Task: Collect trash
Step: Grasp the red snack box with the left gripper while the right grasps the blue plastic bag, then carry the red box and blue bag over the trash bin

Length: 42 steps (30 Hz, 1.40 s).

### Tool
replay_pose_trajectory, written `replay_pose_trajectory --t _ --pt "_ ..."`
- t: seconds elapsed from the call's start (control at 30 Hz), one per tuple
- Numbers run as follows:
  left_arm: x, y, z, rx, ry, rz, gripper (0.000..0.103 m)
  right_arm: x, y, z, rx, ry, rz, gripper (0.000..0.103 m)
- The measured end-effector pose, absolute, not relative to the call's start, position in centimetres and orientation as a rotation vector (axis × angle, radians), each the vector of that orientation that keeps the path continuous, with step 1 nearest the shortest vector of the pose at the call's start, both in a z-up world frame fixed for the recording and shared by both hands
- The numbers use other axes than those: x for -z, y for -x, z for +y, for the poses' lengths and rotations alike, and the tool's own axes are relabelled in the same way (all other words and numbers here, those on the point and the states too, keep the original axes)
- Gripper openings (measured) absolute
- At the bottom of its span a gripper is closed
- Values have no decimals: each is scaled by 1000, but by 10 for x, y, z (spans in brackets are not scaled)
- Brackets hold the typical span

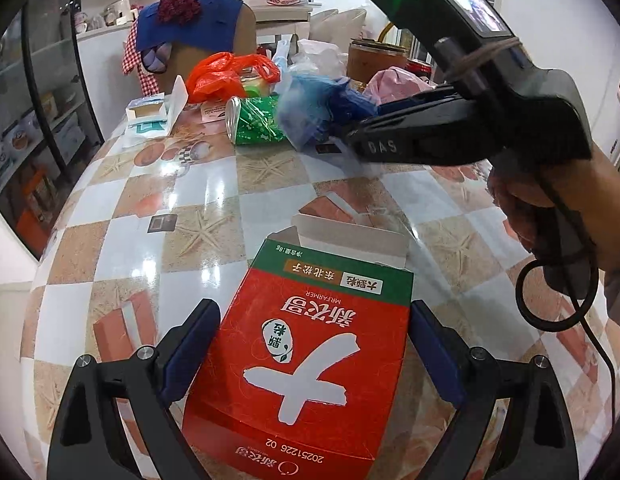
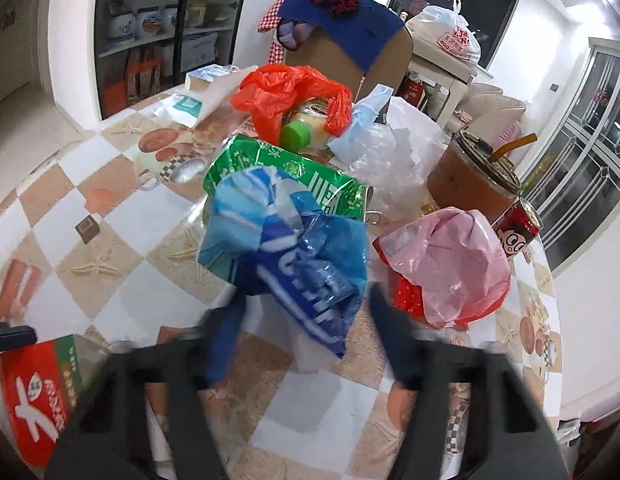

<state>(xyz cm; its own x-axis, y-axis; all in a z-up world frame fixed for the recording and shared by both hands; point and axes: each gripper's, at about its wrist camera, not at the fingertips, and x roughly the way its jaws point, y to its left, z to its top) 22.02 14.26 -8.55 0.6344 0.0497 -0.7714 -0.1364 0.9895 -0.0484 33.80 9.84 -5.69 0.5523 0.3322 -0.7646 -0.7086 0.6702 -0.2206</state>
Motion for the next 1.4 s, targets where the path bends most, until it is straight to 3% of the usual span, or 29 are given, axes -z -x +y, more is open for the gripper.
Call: replay_pose_trajectory --t 0.2,0.8,1.4 --pt "85 -217 141 -120 111 864 103 37 -339 73 -656 392 791 28" --pt "48 -182 116 -44 127 782 103 -20 -253 -38 -635 245 855 28" --pt "4 -143 29 128 41 729 103 -48 -160 -164 -463 92 823 28"
